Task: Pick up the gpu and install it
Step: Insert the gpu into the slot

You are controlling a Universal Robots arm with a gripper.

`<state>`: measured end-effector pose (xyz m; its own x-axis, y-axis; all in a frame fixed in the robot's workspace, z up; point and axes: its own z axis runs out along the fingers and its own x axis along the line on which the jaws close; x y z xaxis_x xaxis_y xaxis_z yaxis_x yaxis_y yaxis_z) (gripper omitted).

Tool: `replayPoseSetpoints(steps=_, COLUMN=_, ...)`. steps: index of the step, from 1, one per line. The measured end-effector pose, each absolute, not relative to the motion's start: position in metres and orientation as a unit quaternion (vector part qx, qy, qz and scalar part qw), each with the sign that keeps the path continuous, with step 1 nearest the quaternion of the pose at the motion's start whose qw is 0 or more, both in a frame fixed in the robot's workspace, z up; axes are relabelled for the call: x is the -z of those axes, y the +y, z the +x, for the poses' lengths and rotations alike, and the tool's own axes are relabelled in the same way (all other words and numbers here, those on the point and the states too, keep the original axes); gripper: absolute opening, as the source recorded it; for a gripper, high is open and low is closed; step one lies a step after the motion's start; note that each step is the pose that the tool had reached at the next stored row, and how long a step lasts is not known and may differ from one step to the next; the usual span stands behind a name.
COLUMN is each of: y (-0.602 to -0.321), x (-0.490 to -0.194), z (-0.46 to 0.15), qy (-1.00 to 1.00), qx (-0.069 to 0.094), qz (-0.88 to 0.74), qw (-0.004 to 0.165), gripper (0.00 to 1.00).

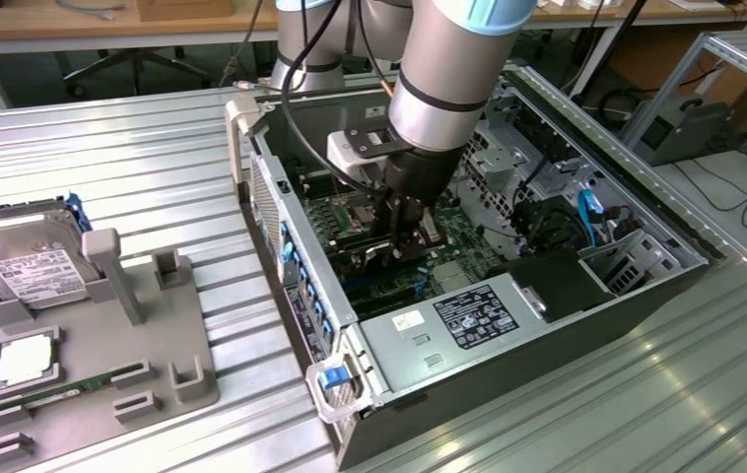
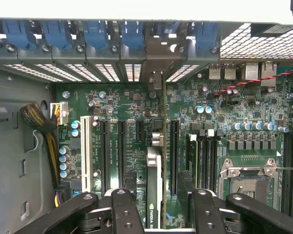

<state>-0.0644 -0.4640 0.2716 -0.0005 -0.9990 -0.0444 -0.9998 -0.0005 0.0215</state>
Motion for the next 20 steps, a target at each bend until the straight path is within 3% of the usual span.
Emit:
replayPoseSetpoints(steps=4, y=-0.464, x=-0.2716, z=-0.0645, qy=0.707, qx=-0.023, qz=-0.707, qw=0.008, gripper=0.45)
replayPoseSetpoints(steps=8, y=-0.4641, x=-0.2717, z=-0.0645, qy=0.707, qx=-0.023, qz=-0.707, qw=0.008, gripper=0.27)
replayPoseSetpoints(steps=20, y=-0.464, x=-0.2693, z=-0.0648, qy=0.707, qx=-0.023, qz=-0.707, qw=0.008, gripper=0.26)
